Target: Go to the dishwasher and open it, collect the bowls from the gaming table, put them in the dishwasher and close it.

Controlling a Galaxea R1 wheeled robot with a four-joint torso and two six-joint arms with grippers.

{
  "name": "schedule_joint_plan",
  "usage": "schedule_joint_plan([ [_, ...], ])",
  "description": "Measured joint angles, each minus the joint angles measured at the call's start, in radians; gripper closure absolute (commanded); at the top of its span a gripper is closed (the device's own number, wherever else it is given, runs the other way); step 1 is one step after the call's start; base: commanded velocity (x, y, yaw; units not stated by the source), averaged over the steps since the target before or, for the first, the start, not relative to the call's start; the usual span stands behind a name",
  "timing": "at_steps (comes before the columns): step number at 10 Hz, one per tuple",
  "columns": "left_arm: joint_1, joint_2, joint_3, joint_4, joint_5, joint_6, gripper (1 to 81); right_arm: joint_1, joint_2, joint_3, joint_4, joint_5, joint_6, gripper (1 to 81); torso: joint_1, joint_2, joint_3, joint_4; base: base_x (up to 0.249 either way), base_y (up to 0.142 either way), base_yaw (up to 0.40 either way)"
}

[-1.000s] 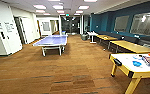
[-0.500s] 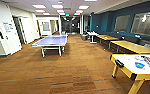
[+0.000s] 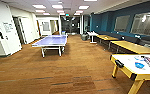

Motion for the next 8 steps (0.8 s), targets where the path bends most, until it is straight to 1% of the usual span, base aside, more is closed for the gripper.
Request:
schedule_joint_plan([
  [8,0.000,0.002,0.000,0.001,0.000,0.001,1.0,0.000,0.000,0.000,0.000,0.000,0.000,1.0,0.000,0.000,0.000,0.000,0.000,0.000,0.000],
])
